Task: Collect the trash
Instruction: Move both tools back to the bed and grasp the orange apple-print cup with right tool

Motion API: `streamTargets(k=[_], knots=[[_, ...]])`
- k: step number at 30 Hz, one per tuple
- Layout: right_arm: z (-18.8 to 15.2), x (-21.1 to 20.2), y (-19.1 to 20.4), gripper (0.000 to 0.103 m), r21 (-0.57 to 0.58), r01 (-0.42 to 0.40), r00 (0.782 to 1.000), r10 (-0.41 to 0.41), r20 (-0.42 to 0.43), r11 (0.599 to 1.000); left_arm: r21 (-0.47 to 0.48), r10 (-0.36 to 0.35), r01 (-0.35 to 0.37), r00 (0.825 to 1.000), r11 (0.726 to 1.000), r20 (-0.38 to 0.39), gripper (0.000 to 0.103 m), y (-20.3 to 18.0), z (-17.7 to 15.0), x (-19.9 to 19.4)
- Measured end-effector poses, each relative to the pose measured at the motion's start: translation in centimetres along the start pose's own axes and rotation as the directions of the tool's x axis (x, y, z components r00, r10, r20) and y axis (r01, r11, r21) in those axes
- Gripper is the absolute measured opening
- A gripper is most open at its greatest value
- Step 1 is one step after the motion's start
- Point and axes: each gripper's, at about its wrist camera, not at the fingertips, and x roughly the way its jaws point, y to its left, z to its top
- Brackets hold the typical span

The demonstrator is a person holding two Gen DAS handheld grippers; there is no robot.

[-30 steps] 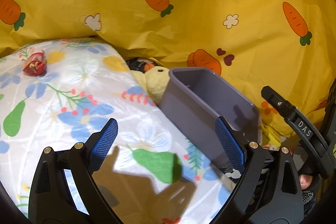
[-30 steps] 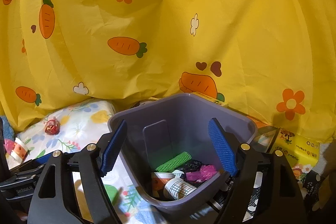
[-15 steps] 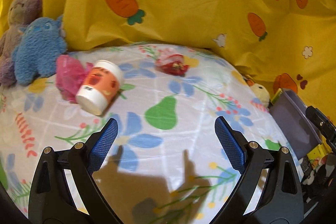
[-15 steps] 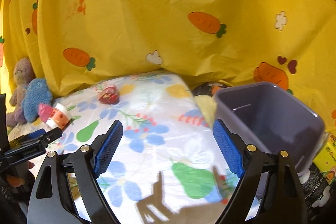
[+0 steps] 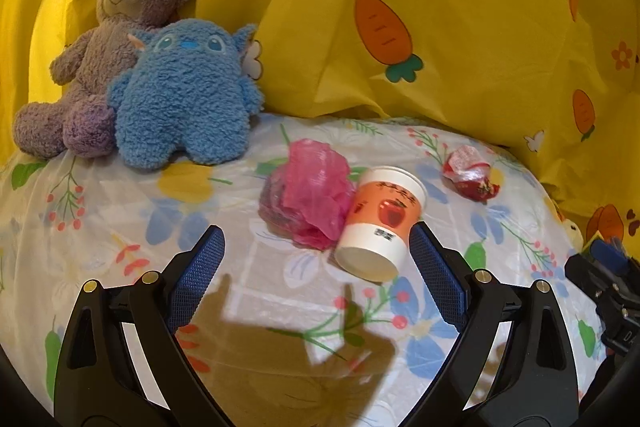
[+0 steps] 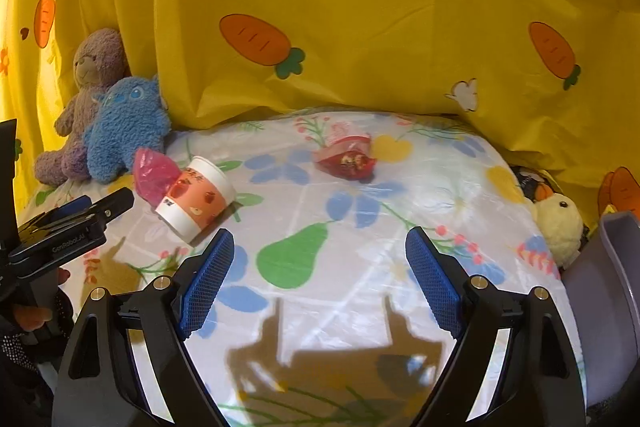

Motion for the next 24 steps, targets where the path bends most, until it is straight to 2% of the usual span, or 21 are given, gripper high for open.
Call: streamTargets(k=[3,7,9,11,15,16,24], knots=[[0.8,2.6,2.5,0.085,0.007,-0.044,0.998,0.044,-0.05,0.999,-0.079,0.067,-0.065,0.998,0.995,0.019,0.092,2.7,0.7,0.5],[1.7,5.7,5.2,0.085,0.038,-0.09,0.99,0.094,-0.104,0.995,-0.129,0.187,-0.181,0.982,0.975,0.033,0.092,5.4,0.9,1.4],[2.3,7.0,6.3,0.085,0.051,-0.112,0.986,0.117,-0.119,0.992,-0.15,0.213,-0.206,0.976,0.967,0.035,0.092,6.3,0.7,1.8],[2.8,8.4,7.1,0.085,0.063,-0.108,0.983,0.116,-0.139,0.992,-0.171,0.217,-0.209,0.976,0.963,0.032,0.092,7.1,0.6,2.2],[2.8,11.6,7.4,0.076,0.125,-0.091,0.969,0.117,-0.218,0.988,-0.2,0.191,-0.185,0.981,0.962,0.013,0.092,7.6,0.0,3.1],[2.8,12.1,7.4,0.076,0.157,-0.12,0.963,0.153,-0.22,0.98,-0.207,0.178,-0.173,0.984,0.963,0.005,0.092,7.6,-0.1,3.3],[2.9,14.2,8.4,0.075,0.26,-0.207,0.921,0.277,-0.274,0.943,-0.214,0.142,-0.138,0.99,0.967,0.006,0.092,7.6,-0.3,3.4]])
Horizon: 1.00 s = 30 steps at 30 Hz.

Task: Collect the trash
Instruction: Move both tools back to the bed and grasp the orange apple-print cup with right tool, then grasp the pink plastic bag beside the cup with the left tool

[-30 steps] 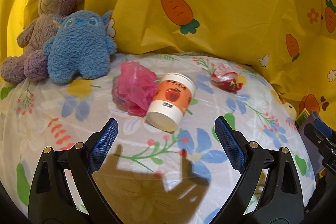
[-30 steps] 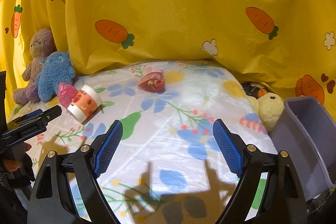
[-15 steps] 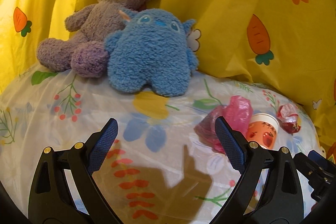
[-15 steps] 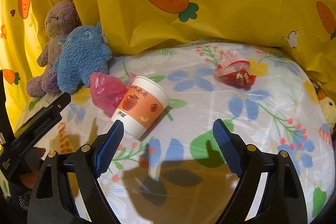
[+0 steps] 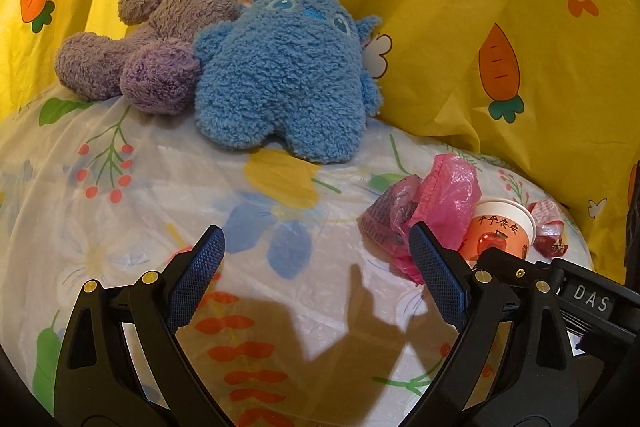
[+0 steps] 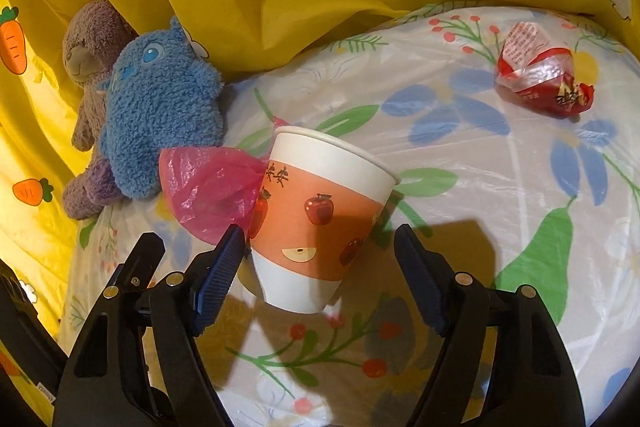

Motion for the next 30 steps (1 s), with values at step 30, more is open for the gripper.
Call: streamTargets(k=[30], knots=[[-3.9,-8.9,-3.9,0.055,-0.195,0.249,0.935,-0.182,0.306,0.949,0.103,-0.071,0.071,0.997,0.992,-0.003,0.092,-2.1,-0.9,-0.3]])
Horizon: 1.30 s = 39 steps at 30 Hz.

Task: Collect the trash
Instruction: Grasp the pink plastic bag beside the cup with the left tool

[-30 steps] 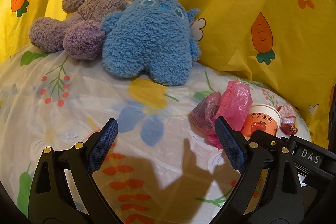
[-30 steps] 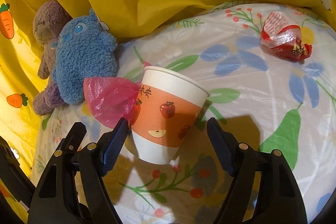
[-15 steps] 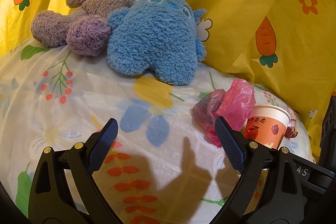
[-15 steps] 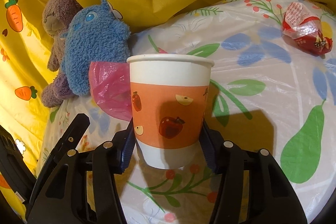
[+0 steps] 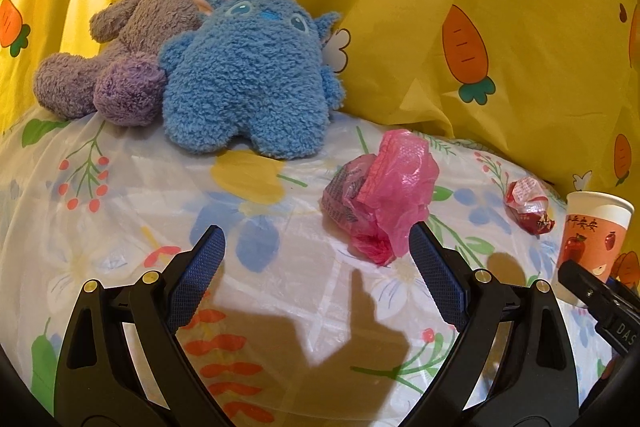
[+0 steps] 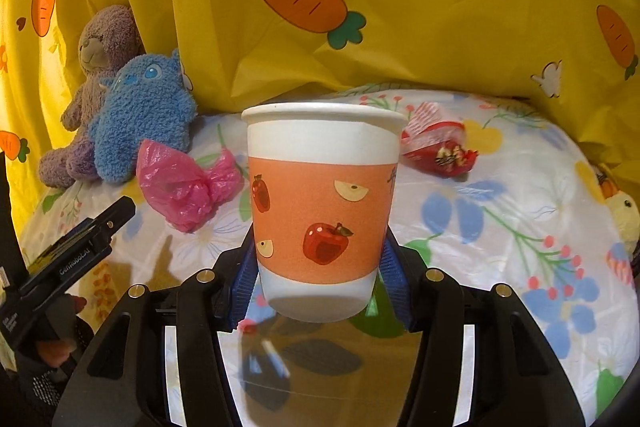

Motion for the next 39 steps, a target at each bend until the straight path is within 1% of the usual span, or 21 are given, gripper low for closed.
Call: streamTargets(k=[2,4,10,13,14,16,17,19,21,23,25,26,28,29,31,37,39], knots=[[-0.5,-0.8,-0.6,0.055,-0.017,0.028,0.999,-0.028,0.025,0.999,0.013,0.001,-0.001,1.0,1.0,-0.006,0.09,-0.3,-0.1,0.0],[-0.9,-1.3,-1.1,0.055,-0.02,0.04,0.998,-0.039,0.042,0.999,0.019,-0.004,0.004,1.0,1.0,-0.012,0.088,-0.6,-0.1,-0.1],[-1.5,-2.3,-2.1,0.056,-0.002,0.026,0.997,-0.026,0.069,1.0,0.082,-0.031,0.033,0.999,0.996,-0.028,0.083,-2.5,0.2,-0.4],[-1.8,-2.5,-2.3,0.056,0.002,0.016,0.997,-0.017,0.076,1.0,0.073,-0.057,0.062,0.996,0.995,-0.067,0.077,-2.9,0.6,0.5],[-1.9,-2.5,-2.4,0.056,0.001,0.018,0.997,-0.018,0.078,1.0,0.068,-0.053,0.058,0.995,0.996,-0.079,0.075,-2.9,0.6,1.0],[-1.9,-2.5,-2.4,0.056,0.001,0.015,0.997,-0.016,0.08,1.0,0.069,-0.037,0.044,0.994,0.997,-0.104,0.067,-2.7,0.6,2.1],[-1.9,-2.5,-2.4,0.056,0.001,0.016,0.997,-0.016,0.081,1.0,0.064,-0.037,0.044,0.992,0.997,-0.118,0.064,-2.6,0.6,2.6],[-2.0,-2.4,-2.4,0.056,-0.002,0.02,0.996,-0.019,0.083,1.0,0.038,-0.061,0.067,0.988,0.997,-0.14,0.057,-2.2,0.7,3.3],[-2.1,-2.3,-2.3,0.056,-0.009,0.02,0.996,-0.019,0.084,1.0,0.018,-0.084,0.087,0.986,0.996,-0.144,0.055,-2.0,0.8,3.7],[-2.2,-2.1,-2.3,0.056,-0.014,0.019,0.997,-0.018,0.081,1.0,0.02,-0.094,0.098,0.985,0.995,-0.146,0.049,-2.0,0.8,4.0],[-2.3,-1.9,-2.2,0.056,-0.022,0.019,0.997,-0.017,0.08,1.0,0.018,-0.104,0.108,0.983,0.994,-0.154,0.038,-2.0,0.8,4.3],[-2.3,-1.8,-2.1,0.056,-0.025,0.02,0.997,-0.018,0.079,0.999,0.013,-0.112,0.116,0.981,0.993,-0.16,0.035,-1.9,0.8,4.5],[-2.4,-1.8,-2.0,0.056,-0.03,0.019,0.997,-0.016,0.079,0.999,0.008,-0.126,0.129,0.978,0.992,-0.164,0.024,-1.8,0.7,4.7],[-2.4,-1.7,-2.0,0.056,-0.032,0.019,0.997,-0.017,0.077,0.999,0.01,-0.133,0.136,0.977,0.991,-0.165,0.021,-1.9,0.7,4.7],[-2.5,-1.6,-2.0,0.056,-0.035,0.019,0.997,-0.017,0.075,0.999,0.013,-0.141,0.146,0.976,0.989,-0.164,0.012,-1.9,0.6,4.7],[-2.6,-1.4,-1.7,0.056,-0.047,0.023,0.997,-0.019,0.068,0.999,0.012,-0.163,0.166,0.976,0.986,-0.145,0.001,-1.9,0.7,4.2],[-2.6,-1.4,-1.7,0.056,-0.05,0.023,0.997,-0.02,0.068,0.998,0.014,-0.168,0.172,0.976,0.985,-0.138,0.0,-1.9,0.7,3.9]])
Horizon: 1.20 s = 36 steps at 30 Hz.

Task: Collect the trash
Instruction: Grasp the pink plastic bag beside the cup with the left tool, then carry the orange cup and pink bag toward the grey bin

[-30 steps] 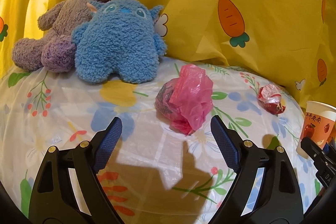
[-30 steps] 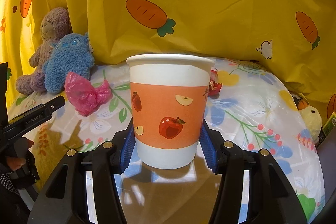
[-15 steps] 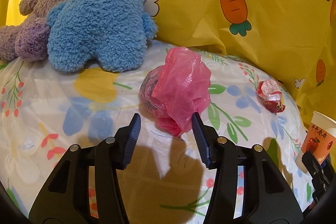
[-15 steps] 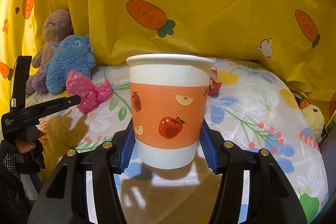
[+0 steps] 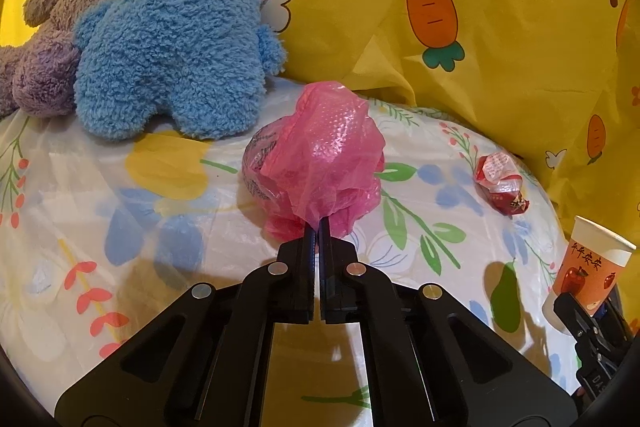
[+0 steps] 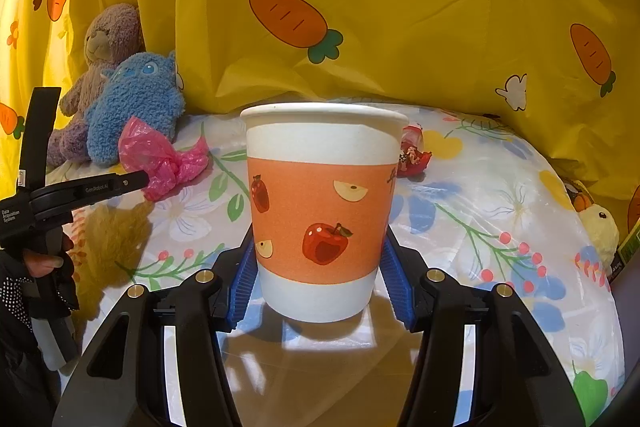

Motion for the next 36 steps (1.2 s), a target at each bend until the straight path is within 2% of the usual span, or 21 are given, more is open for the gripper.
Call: streamTargets(k=[10,18,28,36], knots=[[0.5,-2.6,-0.1,0.056,-0.002,0.003,0.999,-0.002,0.037,1.0,0.123,-0.073,0.068,0.997,0.99,0.032,0.0,-4.1,-1.0,-3.2],[0.3,-7.0,-1.4,0.056,0.011,0.034,0.997,-0.035,0.074,0.999,0.24,-0.147,0.137,0.989,0.961,0.024,0.0,-9.8,-3.7,-6.8],[-2.1,-13.3,-6.1,0.056,0.054,0.127,0.984,-0.132,0.119,0.99,0.36,-0.251,0.238,0.968,0.902,-0.01,0.0,-18.3,-8.4,-9.7],[-4.6,-17.7,-11.3,0.056,0.132,0.219,0.962,-0.237,0.138,0.967,0.429,-0.339,0.337,0.938,0.838,-0.075,0.0,-26.0,-12.6,-10.4]])
